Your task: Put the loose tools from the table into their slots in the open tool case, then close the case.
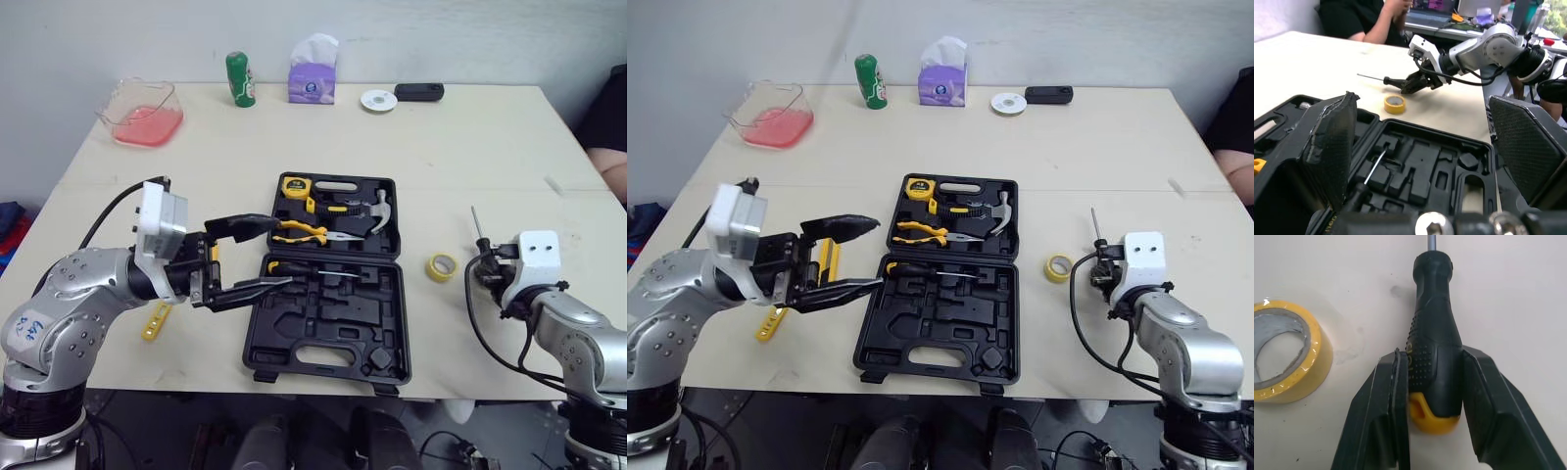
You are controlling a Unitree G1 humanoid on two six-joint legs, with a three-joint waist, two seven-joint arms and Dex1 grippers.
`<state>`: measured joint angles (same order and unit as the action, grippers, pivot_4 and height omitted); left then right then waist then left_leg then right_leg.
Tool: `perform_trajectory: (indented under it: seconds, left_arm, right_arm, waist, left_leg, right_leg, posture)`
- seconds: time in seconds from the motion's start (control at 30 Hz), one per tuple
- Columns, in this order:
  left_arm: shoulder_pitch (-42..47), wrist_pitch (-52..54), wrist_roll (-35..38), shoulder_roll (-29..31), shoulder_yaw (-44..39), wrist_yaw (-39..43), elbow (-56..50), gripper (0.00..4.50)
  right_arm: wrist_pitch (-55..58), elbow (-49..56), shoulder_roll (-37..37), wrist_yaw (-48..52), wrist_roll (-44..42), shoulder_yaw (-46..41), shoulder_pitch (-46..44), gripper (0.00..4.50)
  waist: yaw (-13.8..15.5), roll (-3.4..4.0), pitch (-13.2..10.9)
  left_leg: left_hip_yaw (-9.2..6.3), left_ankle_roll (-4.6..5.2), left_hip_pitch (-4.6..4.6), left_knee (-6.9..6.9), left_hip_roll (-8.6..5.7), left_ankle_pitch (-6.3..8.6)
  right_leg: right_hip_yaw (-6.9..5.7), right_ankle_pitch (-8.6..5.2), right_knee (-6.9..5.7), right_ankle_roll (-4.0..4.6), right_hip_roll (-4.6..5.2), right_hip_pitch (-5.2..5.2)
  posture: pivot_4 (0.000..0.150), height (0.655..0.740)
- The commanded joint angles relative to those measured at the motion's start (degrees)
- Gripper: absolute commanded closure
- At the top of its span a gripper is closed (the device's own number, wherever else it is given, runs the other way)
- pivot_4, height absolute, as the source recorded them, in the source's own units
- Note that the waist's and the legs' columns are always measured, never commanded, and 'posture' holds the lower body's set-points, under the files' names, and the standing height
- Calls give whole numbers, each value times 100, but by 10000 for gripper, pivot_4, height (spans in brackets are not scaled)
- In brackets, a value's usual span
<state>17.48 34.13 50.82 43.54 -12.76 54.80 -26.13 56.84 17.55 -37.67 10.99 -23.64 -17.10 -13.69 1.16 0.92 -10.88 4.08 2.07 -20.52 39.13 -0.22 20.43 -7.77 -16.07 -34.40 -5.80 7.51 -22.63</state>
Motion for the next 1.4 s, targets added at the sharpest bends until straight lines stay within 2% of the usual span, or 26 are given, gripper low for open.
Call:
perform_trajectory:
  seconds: [0.03, 0.17, 0.3, 0.4, 0.57, 0.73, 0.9, 1.13, 1.27, 1.4]
  left_arm:
    - [-44, -306, -193, 79, -8, 296, -21, 0]
    - [-225, -1257, -1118, 90, 112, 582, 161, 0]
    - [-490, -1465, -1309, 128, 91, 799, 448, 0]
    - [-662, -1503, -1357, 162, 6, 862, 560, 0]
    - [-1008, -1396, -1316, 221, -278, 706, 536, 0]
    - [-1249, -1394, -1396, 338, -404, 641, 476, 0]
    - [-1459, -1350, -1294, 470, -548, 743, 388, 0]
    - [-1650, -1162, -1120, 497, -664, 707, 231, 0]
    - [-1788, -1156, -1186, 465, -723, 622, 214, 0]
    - [-1915, -1154, -1196, 475, -780, 567, 157, 0]
  right_arm:
    - [-527, -141, -611, 975, -71, 63, -488, 34661]
    - [-651, -147, -1557, 2861, -452, 835, -1095, 34661]
    - [-807, -140, -1985, 4149, -556, 1677, -1924, 34661]
    - [-802, -7, -1982, 4721, -605, 2147, -2347, 34661]
    - [-608, 423, -1838, 5228, -501, 3045, -2793, 34661]
    - [-162, 678, -1576, 5220, -337, 3760, -3208, 34661]
    - [140, 838, -1508, 5200, -240, 4056, -3321, 34662]
    - [143, 396, -1401, 5093, 350, 4476, -3714, 34662]
    - [-311, 242, -1328, 5041, 882, 4827, -3736, 34662]
    - [-384, 233, -1212, 5211, 906, 4860, -3715, 34662]
  waist:
    - [-21, -1, -1]
    - [-79, 2, -4]
    - [-121, -13, -13]
    - [-124, -18, -16]
    - [-110, -22, -18]
    - [-121, -22, -18]
    - [-119, -22, -18]
    - [-132, -22, -18]
    - [-133, -23, -18]
    - [-134, -23, -18]
  left_leg:
    - [3, 0, 0, -1, 1, 0]
    - [6, -2, 2, -3, 8, 1]
    - [4, -3, 1, -4, 13, 2]
    - [4, 1, 0, -3, 11, 4]
    - [-12, 0, -12, -2, 12, 7]
    - [-17, -2, -13, -1, 13, 9]
    - [-21, -3, -16, 0, 13, 9]
    - [-19, -6, -16, 1, 14, 11]
    - [-18, -8, -17, 1, 15, 12]
    - [-15, -8, -19, 0, 13, 12]
  right_leg:
    - [2, 0, 0, 0, -1, -2]
    - [4, -1, -1, 2, -8, -5]
    - [0, -2, 1, 5, -7, -4]
    - [1, -2, 2, 4, 1, -6]
    - [-7, -1, 17, 5, 17, -6]
    - [-11, -1, 20, 5, 24, -5]
    - [-13, -1, 21, 5, 29, -6]
    - [-11, -1, 17, 5, 29, -11]
    - [-12, -1, 19, 6, 23, -11]
    - [-12, -1, 19, 6, 13, -14]
  posture:
    - [1500, 7400]
    - [1500, 7400]
    - [1500, 7400]
    - [1500, 7400]
    - [1500, 7400]
    - [1500, 7400]
    - [1500, 7400]
    - [1500, 7400]
    - [1500, 7400]
    - [1500, 7400]
